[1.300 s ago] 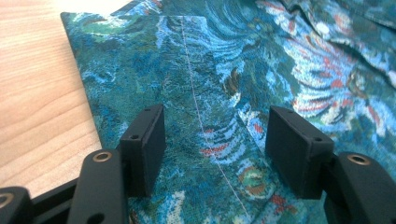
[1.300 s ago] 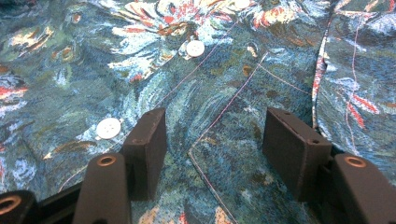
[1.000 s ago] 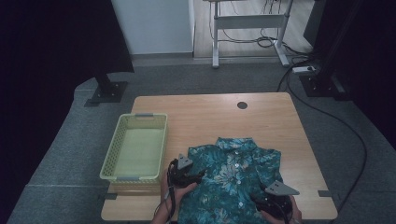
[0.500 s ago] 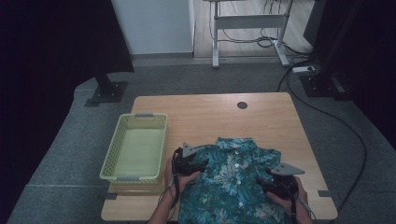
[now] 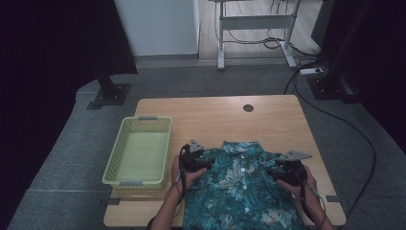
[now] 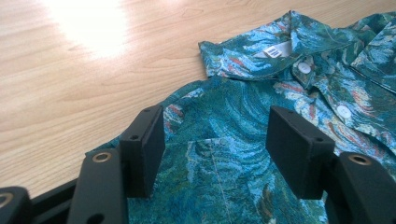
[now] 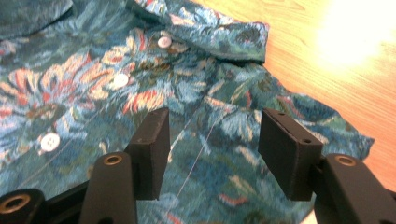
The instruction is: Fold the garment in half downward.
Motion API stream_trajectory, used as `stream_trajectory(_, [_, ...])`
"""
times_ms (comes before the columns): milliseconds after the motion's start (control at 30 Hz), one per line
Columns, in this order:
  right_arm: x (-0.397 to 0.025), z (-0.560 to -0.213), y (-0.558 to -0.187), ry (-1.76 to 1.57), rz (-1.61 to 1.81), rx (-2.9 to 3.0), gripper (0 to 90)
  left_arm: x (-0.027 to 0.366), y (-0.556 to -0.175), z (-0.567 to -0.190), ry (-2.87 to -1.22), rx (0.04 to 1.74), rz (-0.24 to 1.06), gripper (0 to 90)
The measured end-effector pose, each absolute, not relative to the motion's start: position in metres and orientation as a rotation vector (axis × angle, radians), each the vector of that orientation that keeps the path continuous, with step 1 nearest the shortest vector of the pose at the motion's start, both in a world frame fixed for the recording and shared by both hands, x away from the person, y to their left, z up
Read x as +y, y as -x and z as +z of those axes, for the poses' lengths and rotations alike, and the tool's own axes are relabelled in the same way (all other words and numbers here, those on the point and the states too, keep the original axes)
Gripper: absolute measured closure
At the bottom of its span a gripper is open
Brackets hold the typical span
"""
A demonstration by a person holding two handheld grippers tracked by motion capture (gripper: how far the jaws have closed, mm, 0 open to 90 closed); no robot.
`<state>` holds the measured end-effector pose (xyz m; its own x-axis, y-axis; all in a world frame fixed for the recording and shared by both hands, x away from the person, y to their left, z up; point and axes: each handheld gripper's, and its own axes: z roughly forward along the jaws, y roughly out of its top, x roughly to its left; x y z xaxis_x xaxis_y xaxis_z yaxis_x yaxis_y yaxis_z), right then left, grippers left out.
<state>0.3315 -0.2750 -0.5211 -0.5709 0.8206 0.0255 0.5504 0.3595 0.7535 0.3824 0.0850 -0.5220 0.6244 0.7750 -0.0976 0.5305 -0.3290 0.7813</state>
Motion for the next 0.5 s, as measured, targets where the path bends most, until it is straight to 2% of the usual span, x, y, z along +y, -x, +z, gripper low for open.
stream_trajectory(500, [-0.277,-0.531,-0.343,-1.248,1.051,2.286,42.7,0.081,-0.386,-0.539,-2.083,1.027,0.357,37.8])
